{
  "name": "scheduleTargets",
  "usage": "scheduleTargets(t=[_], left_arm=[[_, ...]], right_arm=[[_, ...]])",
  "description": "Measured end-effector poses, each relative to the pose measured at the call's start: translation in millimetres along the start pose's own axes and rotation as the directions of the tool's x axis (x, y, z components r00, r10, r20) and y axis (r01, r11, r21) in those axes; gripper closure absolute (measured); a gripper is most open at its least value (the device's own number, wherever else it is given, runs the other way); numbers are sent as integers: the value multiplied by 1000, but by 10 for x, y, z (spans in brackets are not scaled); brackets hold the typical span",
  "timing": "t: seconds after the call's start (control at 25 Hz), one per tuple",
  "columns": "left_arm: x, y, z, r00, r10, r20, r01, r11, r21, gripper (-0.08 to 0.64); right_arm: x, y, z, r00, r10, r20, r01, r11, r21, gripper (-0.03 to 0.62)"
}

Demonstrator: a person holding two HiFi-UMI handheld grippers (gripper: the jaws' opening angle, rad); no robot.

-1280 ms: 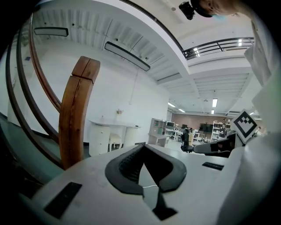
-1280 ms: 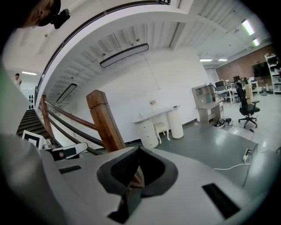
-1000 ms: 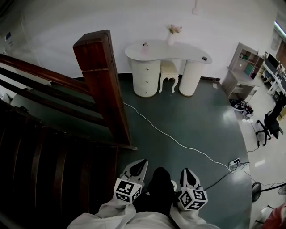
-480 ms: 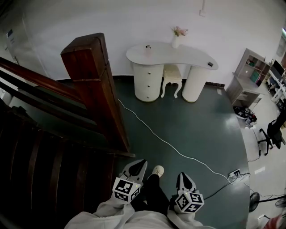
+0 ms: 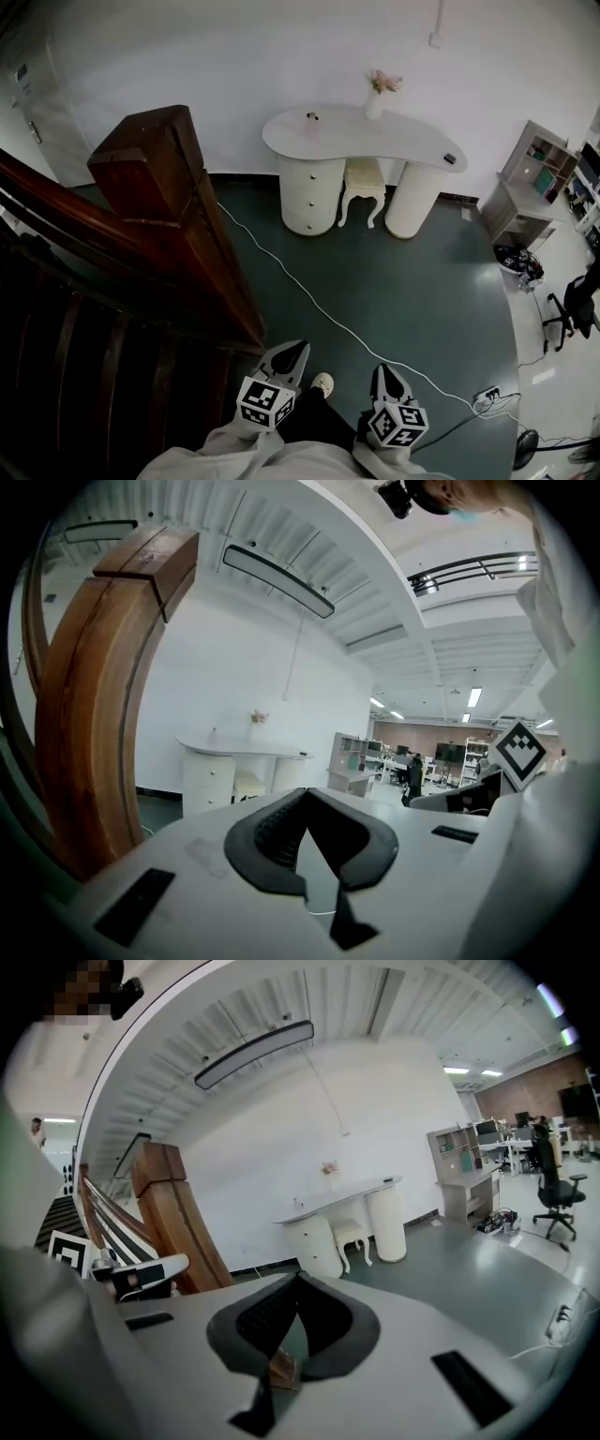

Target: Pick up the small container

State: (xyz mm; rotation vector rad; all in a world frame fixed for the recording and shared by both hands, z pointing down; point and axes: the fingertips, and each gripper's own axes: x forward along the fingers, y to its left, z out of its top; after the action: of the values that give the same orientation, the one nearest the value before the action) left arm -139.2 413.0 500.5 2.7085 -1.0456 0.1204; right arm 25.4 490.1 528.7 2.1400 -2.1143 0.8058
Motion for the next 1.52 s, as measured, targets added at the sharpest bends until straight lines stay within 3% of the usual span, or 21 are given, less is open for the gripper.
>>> scheduleTargets(t=[0.36,0.76,1.16,1.52], left_arm=[[756,400,266,1000,21,-5,-21,1000,-2,545],[1277,683,369,999,35,-3,-35,999,2,545],[1439,946,352,997,72,-35,-72,997,6,545],[1823,1025,259,998,17,-61,-16,1000,15,545]], right_arm=[[778,-241,514,1000,13,-9,-13,1000,-4,543],[1328,-396,754,1000,27,-16,-27,1000,-5,543],[1394,-546,681,999,-27,-37,28,999,18,543],[1662,-656,715,998,-60,-26,61,998,20,543]])
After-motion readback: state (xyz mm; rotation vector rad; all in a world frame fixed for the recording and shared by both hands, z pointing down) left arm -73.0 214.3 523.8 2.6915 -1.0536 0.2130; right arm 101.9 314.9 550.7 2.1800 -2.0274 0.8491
